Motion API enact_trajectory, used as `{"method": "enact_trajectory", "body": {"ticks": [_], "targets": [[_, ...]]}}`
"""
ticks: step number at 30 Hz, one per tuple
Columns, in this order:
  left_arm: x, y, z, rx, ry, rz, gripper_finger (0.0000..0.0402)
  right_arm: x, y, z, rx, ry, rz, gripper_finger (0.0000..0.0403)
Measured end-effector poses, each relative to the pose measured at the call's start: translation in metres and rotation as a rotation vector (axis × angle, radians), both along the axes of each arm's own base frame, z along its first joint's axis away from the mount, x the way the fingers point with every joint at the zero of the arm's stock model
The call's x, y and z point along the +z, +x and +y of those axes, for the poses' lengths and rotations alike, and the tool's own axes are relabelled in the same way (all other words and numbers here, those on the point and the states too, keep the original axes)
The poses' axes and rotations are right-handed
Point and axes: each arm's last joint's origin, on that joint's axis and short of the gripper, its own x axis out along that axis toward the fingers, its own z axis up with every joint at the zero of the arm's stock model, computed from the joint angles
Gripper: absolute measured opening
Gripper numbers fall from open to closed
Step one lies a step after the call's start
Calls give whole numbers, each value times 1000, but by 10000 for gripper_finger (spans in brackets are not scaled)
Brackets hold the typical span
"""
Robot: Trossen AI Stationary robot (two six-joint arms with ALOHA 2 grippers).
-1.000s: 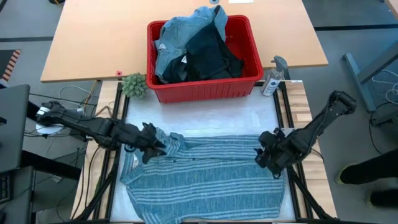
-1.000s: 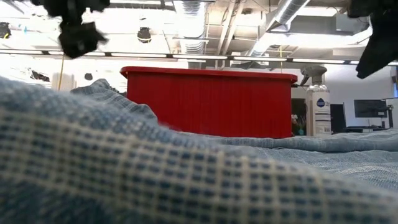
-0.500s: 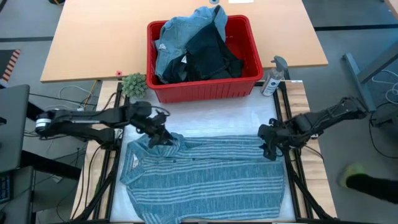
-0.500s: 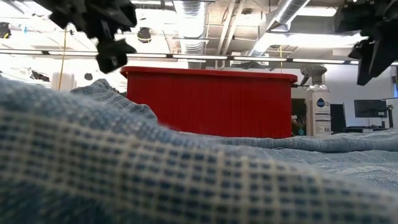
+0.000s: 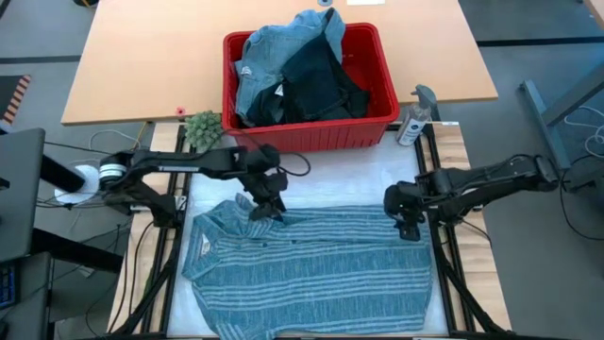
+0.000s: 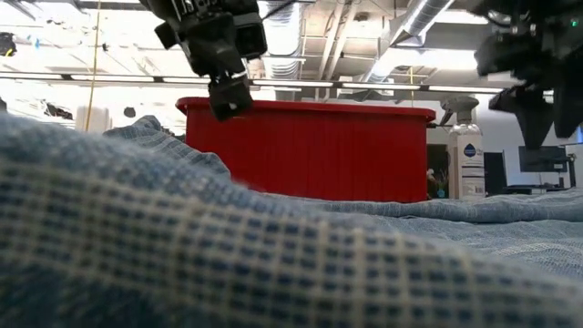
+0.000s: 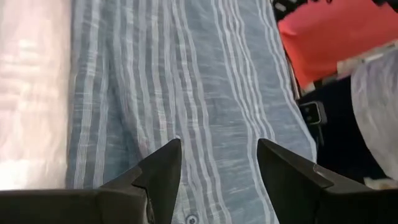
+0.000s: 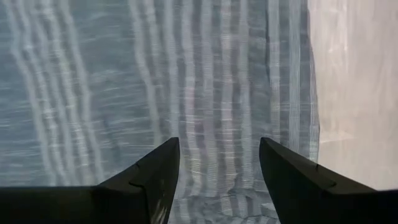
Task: Fold Laundry from Bin
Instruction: Fold the blue polo shirt
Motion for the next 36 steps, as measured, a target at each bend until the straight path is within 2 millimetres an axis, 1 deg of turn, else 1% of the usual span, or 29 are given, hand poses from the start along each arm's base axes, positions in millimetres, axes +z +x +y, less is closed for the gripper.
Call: {"method": "enact_trajectory", "body": {"ticks": [3,7,12,21,25,27,29,34,35,36], "targets": [[-7,3,0,-18,-23,23,199,-11,0,-6,-14,22,2,244],[-10,3,-1,-21,-28,29,199,-12,9,-12,-52,29,-19,244],[-10,3,0,-20,-28,30,199,-25,17,-20,-110,22,68,244],[-11,1,-1,-31,-21,46,199,-61,36,-27,-127,32,299,244],[-11,1,-1,-32,-18,45,199,-68,39,-27,-119,48,332,237],[-11,0,-1,-34,-18,48,199,-68,39,-27,-119,48,330,215],[-12,-1,-1,-45,-10,56,199,-66,38,-27,-119,48,317,176],[-14,-3,-1,-44,8,79,199,-59,35,-28,-128,48,277,32],[-14,-3,-1,-42,12,81,199,-57,35,-28,-129,48,270,20],[-14,-3,-1,-42,12,84,199,-54,34,-28,-136,49,266,19]]}}
